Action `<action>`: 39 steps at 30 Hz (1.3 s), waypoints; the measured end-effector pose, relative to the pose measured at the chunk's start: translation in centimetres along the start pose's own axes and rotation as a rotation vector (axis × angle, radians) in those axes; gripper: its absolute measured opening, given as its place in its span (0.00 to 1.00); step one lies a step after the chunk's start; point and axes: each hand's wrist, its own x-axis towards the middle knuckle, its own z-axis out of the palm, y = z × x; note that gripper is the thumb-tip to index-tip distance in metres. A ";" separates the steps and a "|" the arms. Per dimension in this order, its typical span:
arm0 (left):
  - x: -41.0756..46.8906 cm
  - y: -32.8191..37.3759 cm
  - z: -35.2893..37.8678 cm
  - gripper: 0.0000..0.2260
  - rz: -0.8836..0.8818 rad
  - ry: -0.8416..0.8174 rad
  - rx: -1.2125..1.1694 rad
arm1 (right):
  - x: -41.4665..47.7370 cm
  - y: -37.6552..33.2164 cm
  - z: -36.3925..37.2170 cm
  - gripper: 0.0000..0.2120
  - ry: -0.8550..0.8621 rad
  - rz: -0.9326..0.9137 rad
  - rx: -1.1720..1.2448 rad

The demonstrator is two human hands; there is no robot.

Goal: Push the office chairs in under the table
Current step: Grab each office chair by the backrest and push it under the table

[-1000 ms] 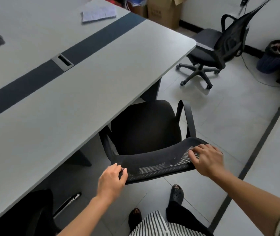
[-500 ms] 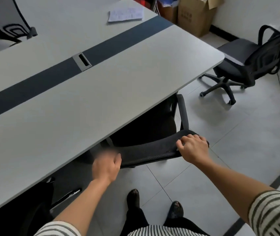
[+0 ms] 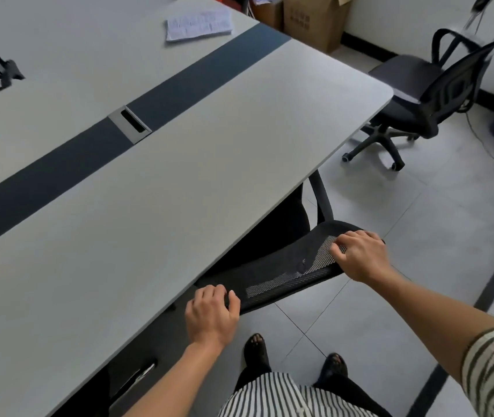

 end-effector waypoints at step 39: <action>12.4 57.8 1.1 0.05 0.411 -0.627 -0.628 | -7.6 47.3 -11.6 0.05 0.387 0.934 1.334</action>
